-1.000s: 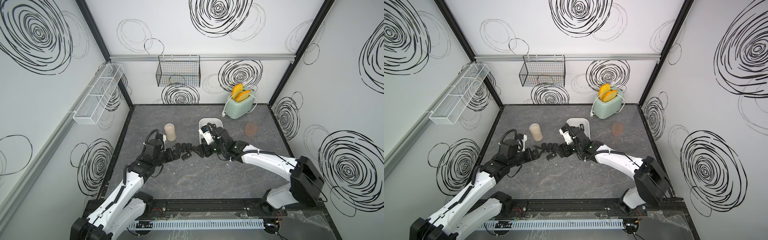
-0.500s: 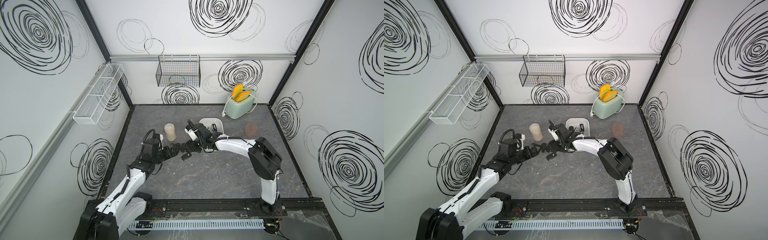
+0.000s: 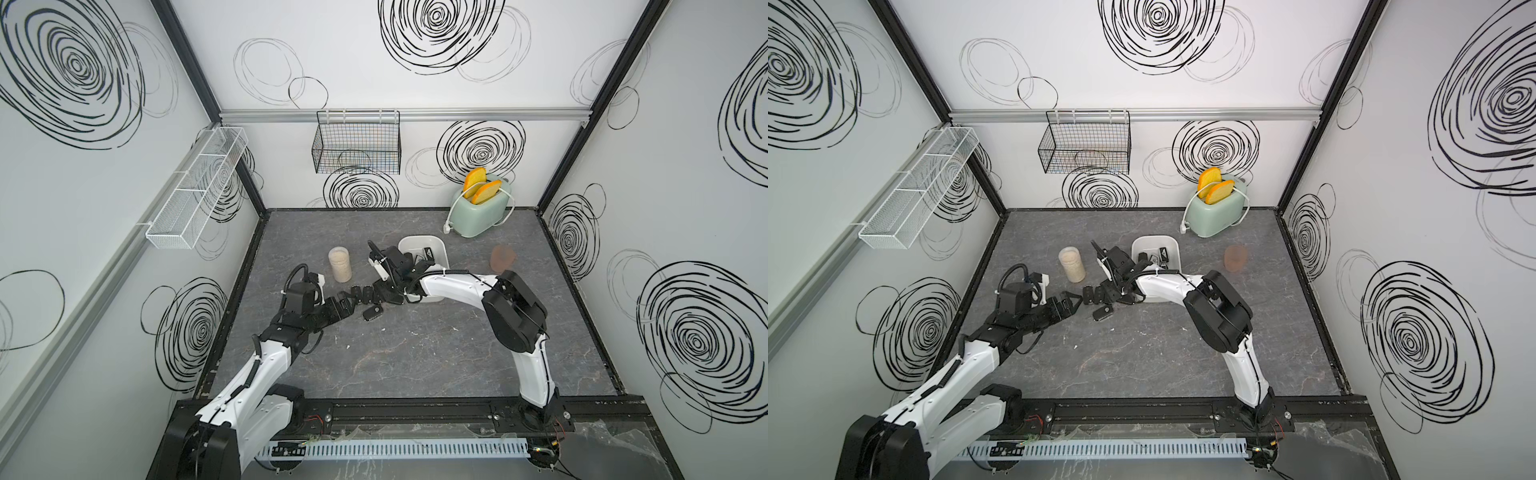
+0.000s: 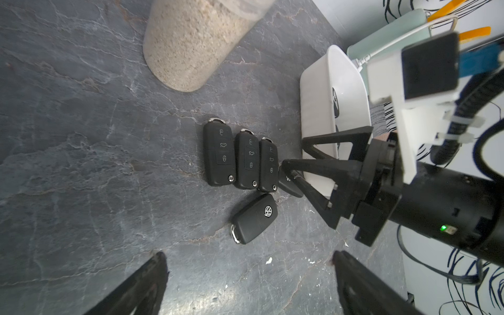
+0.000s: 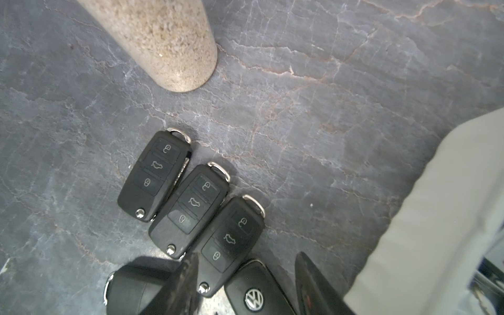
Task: Place the car key into the storage box
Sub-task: Pick up the car key from the center of the board.
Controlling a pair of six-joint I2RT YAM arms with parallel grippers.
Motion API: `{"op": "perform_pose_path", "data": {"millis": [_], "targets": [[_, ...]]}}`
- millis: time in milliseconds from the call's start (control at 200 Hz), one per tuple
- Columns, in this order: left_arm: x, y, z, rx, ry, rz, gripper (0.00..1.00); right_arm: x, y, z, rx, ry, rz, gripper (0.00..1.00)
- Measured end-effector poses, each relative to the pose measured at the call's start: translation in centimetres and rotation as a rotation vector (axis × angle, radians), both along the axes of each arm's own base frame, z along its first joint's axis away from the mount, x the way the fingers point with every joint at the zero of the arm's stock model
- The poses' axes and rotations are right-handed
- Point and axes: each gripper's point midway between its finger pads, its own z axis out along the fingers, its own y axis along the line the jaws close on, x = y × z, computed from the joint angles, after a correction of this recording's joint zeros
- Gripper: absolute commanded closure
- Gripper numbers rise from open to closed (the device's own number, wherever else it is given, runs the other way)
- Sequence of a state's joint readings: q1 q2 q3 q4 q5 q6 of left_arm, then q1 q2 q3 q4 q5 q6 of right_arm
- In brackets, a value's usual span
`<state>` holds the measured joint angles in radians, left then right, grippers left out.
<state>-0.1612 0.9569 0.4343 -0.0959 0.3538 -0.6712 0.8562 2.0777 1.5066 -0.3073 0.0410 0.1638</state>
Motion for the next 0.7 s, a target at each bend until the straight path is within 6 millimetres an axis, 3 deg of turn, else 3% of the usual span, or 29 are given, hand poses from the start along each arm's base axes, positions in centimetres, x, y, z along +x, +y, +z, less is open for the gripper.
{"op": "perform_pose_path", "data": {"millis": [215,495,700], "targets": [[0.0,0.0,0.1,-0.002,-0.003,-0.003,0.02,-0.3,0.0,-0.2,-0.002,0.005,0.002,0.41],[-0.1,0.0,0.2,-0.002,-0.003,-0.002,0.02,-2.1,-0.8,-2.3,-0.049,0.05,0.009,0.41],[-0.2,0.0,0.1,-0.001,0.0,-0.002,0.02,-2.3,-1.1,-2.7,-0.06,0.056,0.001,0.4]]}}
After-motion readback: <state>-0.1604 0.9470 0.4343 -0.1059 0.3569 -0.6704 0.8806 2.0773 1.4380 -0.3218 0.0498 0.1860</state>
